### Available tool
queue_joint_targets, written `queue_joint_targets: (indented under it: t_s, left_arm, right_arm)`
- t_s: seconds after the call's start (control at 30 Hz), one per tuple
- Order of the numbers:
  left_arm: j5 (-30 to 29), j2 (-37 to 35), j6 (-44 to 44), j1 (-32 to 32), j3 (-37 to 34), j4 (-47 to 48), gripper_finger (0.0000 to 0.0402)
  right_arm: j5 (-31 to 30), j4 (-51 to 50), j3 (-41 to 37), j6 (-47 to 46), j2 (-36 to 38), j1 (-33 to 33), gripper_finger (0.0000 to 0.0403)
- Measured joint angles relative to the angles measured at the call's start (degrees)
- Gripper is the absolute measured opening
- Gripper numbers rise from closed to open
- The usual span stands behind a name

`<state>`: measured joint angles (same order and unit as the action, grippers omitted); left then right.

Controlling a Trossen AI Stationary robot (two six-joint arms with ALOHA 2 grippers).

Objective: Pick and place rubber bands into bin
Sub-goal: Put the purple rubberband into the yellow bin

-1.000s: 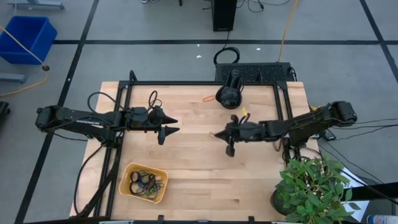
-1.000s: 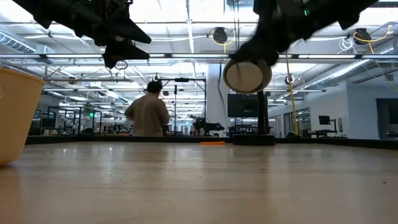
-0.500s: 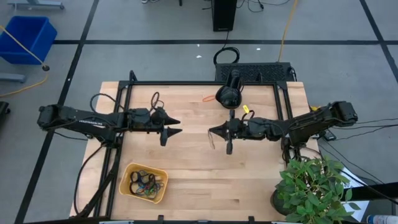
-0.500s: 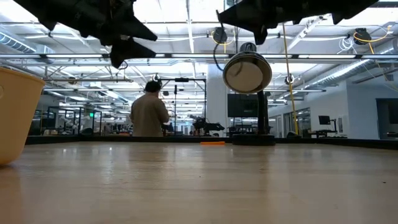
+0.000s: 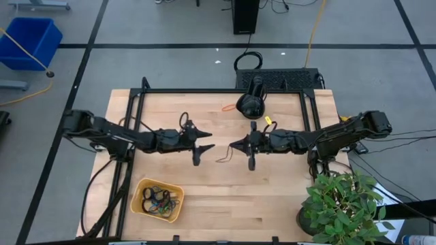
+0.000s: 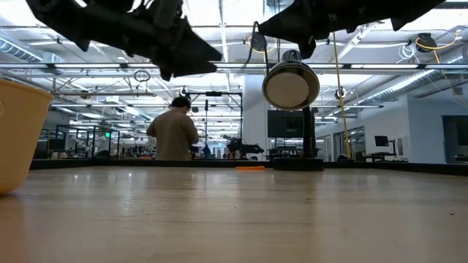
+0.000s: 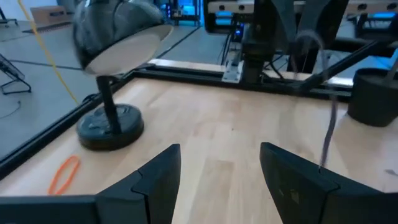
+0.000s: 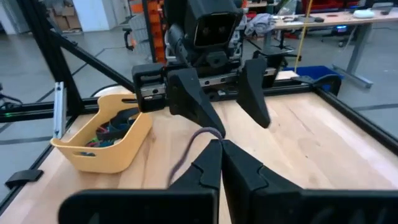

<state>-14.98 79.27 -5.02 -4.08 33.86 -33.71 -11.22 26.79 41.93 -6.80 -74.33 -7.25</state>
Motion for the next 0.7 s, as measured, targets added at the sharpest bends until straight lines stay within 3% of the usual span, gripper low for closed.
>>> queue_joint_targets:
  t_s: [0.7]
  left_arm:
    - [7.68, 17.29, -1.46, -0.52, 17.85, -0.32, 0.0228]
  right_arm:
    - [0.96, -1.33, 0.06, -1.08, 0.03, 0.00, 0.0000]
